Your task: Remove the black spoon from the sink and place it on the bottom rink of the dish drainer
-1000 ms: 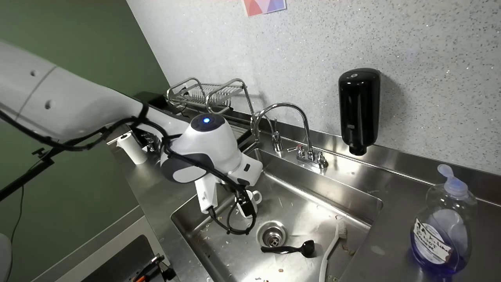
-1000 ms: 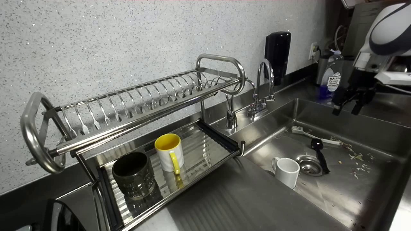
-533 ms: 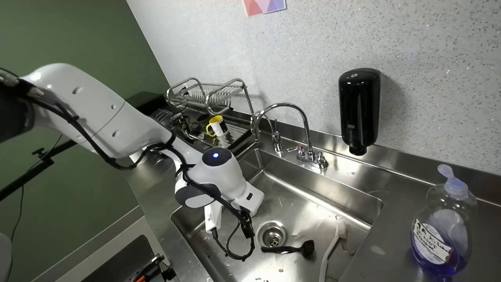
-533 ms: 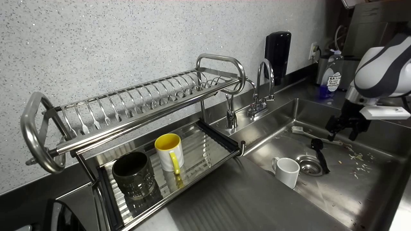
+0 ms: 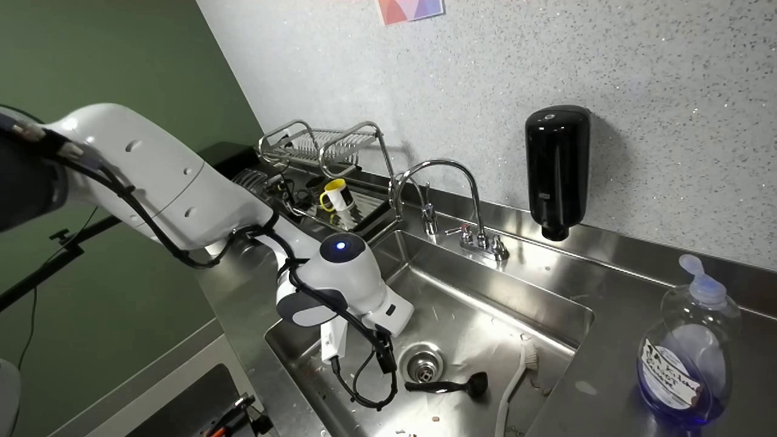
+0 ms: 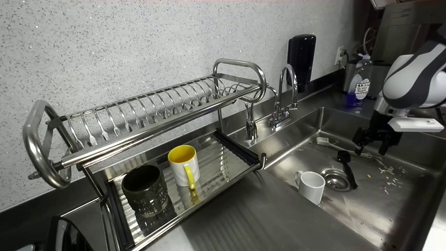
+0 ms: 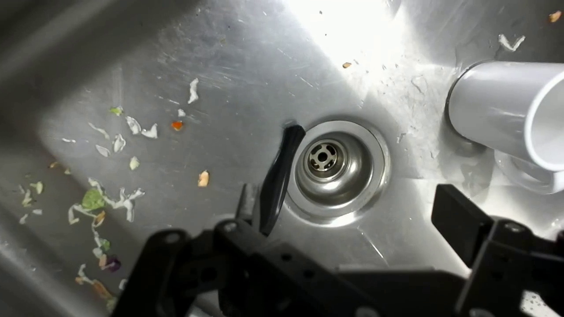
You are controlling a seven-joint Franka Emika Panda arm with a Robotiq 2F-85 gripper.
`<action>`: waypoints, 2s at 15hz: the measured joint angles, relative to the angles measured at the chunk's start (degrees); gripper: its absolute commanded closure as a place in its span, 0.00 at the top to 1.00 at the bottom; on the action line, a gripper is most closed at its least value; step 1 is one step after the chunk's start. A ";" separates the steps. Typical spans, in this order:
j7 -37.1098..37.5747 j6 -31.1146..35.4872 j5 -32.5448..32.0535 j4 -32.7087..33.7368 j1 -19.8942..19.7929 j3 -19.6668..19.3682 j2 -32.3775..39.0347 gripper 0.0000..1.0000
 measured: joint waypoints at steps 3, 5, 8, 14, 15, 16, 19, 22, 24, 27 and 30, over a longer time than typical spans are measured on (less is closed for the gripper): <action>0.78 1.62 1.73 0.75 -2.79 2.74 3.42 1.00; 1.72 4.90 2.24 1.51 -4.03 4.00 6.75 1.00; 4.28 9.76 2.23 2.94 -4.64 4.71 11.64 1.00; 9.60 11.35 0.84 8.22 -4.08 3.64 20.01 1.00; 10.26 11.35 0.68 9.23 -3.83 3.23 21.10 1.00; 10.88 11.35 0.47 10.26 -3.38 2.64 22.13 1.00; 13.53 10.85 -0.52 13.35 -1.16 0.27 24.76 1.00; 16.32 9.48 -1.23 16.13 2.24 -2.23 26.89 0.95; 17.65 8.54 -1.28 17.59 4.38 -3.28 27.99 0.89; 19.51 7.31 -1.32 19.36 6.81 -4.38 29.17 0.84; 20.78 5.75 -1.40 20.48 8.48 -5.65 29.64 0.56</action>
